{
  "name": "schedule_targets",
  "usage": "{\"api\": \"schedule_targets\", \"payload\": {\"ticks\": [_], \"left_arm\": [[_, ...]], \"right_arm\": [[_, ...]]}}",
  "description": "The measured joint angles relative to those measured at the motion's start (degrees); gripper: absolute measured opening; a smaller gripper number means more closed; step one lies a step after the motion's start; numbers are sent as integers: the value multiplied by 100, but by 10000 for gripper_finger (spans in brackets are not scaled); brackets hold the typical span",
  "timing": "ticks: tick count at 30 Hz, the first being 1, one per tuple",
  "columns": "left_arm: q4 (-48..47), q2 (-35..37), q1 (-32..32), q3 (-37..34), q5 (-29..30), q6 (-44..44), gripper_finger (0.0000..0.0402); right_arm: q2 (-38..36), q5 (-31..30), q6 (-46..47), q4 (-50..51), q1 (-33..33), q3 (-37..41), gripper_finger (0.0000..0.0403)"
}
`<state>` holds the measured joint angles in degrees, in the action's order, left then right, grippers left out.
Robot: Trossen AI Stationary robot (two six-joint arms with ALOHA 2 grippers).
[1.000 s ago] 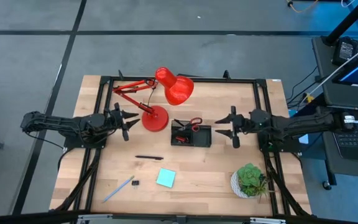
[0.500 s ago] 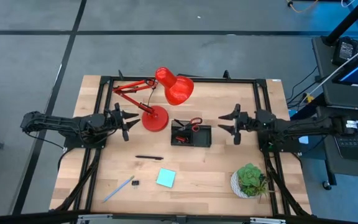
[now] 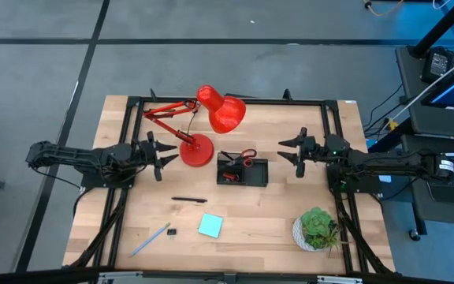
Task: Pick and place office supplies into organizer
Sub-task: Put the black pen into the black desk organizer
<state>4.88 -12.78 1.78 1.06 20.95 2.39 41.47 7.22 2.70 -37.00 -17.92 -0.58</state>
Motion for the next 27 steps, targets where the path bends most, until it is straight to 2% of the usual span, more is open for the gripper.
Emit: {"api": "schedule_targets", "payload": {"ticks": [4,8,12,14,18,27], "left_arm": [[338,-4,0,0,-166,-140,186],[620,-85,0,0,-667,-219,220],[1153,-400,11,0,-1371,-265,237],[1479,-672,81,0,-1533,-356,239],[2084,-1348,334,25,-1508,-530,239],[2152,-3297,1156,985,-1029,-315,239]], "right_arm": [[0,0,3,-1,-43,0,191],[2,0,2,0,-47,0,190],[2,0,54,0,-47,0,190],[2,0,143,0,-46,0,190],[4,0,166,2,-45,0,190],[4,0,459,125,-45,0,190]]}}
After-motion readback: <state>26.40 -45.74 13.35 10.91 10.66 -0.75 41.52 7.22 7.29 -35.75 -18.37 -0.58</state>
